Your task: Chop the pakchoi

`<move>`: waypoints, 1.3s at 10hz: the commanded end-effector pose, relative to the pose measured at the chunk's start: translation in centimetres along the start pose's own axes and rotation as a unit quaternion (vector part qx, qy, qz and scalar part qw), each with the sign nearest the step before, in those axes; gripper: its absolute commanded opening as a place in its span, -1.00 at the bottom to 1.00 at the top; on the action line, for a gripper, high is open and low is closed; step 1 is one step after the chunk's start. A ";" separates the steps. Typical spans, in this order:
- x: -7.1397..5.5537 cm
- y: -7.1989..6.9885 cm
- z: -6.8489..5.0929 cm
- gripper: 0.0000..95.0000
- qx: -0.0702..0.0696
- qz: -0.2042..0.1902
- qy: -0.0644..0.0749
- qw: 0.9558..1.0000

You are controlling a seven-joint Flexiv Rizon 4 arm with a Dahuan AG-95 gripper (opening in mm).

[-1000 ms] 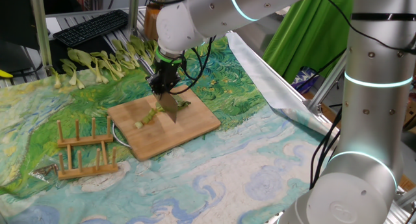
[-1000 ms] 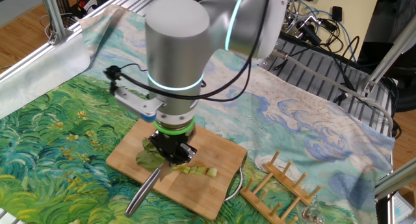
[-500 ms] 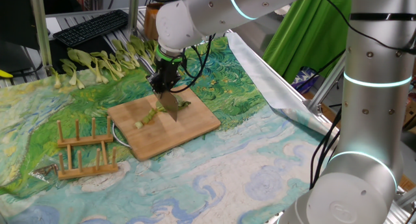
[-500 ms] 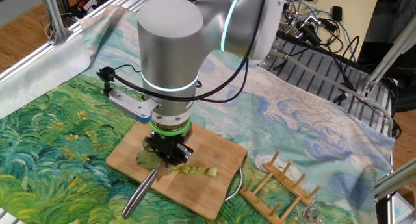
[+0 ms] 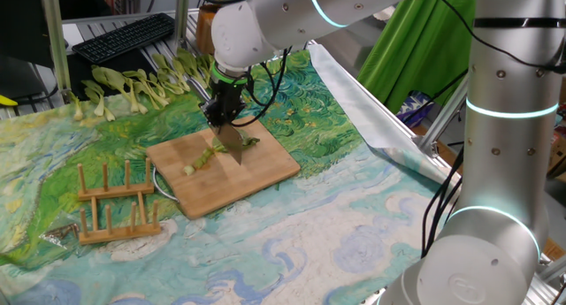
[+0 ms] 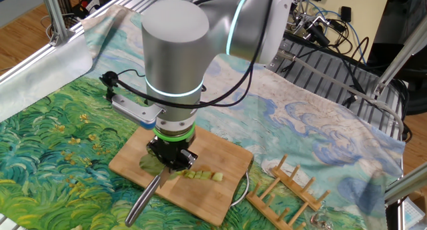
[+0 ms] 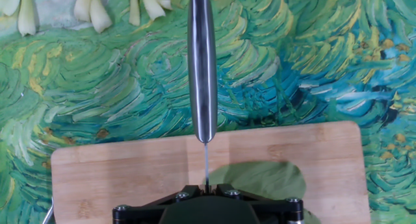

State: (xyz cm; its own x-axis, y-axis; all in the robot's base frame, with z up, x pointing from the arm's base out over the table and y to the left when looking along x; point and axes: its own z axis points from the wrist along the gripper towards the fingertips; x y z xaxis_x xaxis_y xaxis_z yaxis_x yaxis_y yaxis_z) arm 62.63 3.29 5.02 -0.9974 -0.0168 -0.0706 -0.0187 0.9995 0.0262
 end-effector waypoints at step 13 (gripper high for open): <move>0.5 0.4 3.1 -1.00 -0.025 -0.017 0.002 1.000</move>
State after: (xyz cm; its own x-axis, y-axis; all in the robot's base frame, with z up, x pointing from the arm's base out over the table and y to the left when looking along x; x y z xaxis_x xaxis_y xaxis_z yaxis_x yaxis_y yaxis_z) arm 62.20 3.78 3.18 -0.9970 -0.0514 -0.0584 -0.0562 0.9948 0.0846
